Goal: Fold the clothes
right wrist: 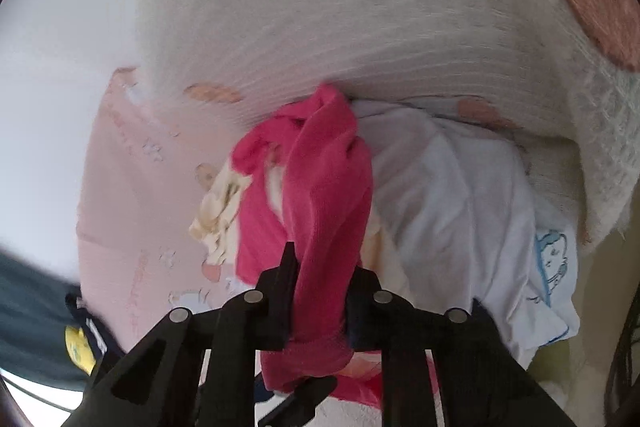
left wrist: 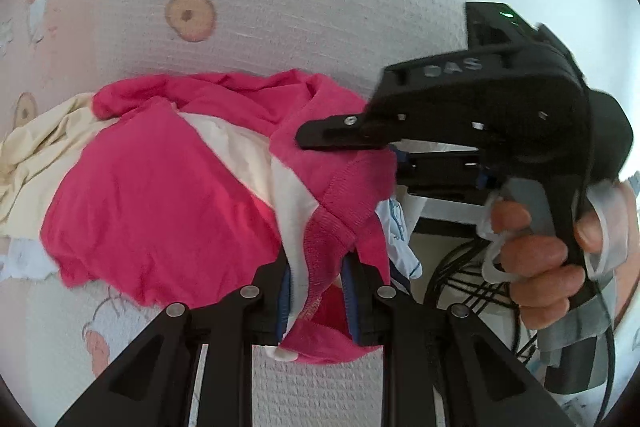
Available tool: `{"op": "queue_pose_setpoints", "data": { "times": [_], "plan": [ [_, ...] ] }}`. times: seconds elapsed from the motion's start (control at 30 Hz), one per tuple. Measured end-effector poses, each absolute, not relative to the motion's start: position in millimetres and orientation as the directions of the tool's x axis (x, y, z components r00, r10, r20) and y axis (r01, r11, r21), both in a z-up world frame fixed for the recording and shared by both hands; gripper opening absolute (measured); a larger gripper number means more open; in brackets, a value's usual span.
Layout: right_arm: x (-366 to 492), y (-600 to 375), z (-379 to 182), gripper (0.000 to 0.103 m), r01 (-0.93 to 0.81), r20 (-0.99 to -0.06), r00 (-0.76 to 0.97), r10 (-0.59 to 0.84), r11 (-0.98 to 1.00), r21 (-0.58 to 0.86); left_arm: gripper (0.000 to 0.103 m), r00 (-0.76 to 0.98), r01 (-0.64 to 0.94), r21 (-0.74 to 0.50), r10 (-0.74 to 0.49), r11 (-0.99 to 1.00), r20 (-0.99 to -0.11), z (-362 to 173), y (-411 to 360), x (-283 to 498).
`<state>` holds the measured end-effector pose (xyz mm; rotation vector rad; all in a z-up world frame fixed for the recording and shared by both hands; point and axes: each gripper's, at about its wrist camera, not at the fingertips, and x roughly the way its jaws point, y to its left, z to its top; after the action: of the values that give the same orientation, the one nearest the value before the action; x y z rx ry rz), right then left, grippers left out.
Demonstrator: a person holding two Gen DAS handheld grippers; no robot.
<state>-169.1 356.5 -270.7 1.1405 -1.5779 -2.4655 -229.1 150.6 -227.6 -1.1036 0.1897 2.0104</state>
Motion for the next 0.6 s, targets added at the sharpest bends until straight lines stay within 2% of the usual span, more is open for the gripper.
{"op": "queue_pose_setpoints", "data": {
  "times": [0.1,0.13,0.2,0.23,0.27,0.4,0.47,0.6],
  "plan": [
    [-166,343,-256,0.017,-0.316,-0.563,-0.732,-0.383,-0.541,0.78,0.022,-0.265,-0.674,-0.29,0.589,-0.679,-0.763,-219,135,-228],
    [-165,338,-252,0.016,-0.3,-0.557,-0.732,-0.393,-0.548,0.781,0.028,-0.273,-0.655,-0.302,0.59,-0.692,-0.76,-213,127,-226],
    [-164,327,-244,0.016,-0.287,-0.566,-0.721,-0.401,-0.57,0.77,0.049,-0.305,-0.62,-0.312,0.587,-0.72,-0.75,-201,110,-222],
    [-163,322,-242,0.016,-0.283,-0.569,-0.716,-0.406,-0.576,0.767,0.066,-0.321,-0.602,-0.317,0.585,-0.733,-0.744,-195,101,-220],
    [-161,317,-239,0.016,-0.278,-0.57,-0.711,-0.412,-0.58,0.766,0.073,-0.338,-0.587,-0.317,0.582,-0.745,-0.74,-189,92,-218],
    [-153,298,-228,0.015,-0.243,-0.569,-0.697,-0.436,-0.604,0.759,0.073,-0.376,-0.529,-0.323,0.558,-0.785,-0.74,-174,62,-217],
    [-149,287,-222,0.011,-0.224,-0.571,-0.684,-0.455,-0.613,0.757,0.073,-0.375,-0.505,-0.337,0.554,-0.795,-0.744,-170,51,-219],
    [-138,261,-211,0.011,-0.184,-0.57,-0.654,-0.497,-0.626,0.758,0.073,-0.329,-0.487,-0.406,0.593,-0.773,-0.735,-165,38,-221]
  ]
}}
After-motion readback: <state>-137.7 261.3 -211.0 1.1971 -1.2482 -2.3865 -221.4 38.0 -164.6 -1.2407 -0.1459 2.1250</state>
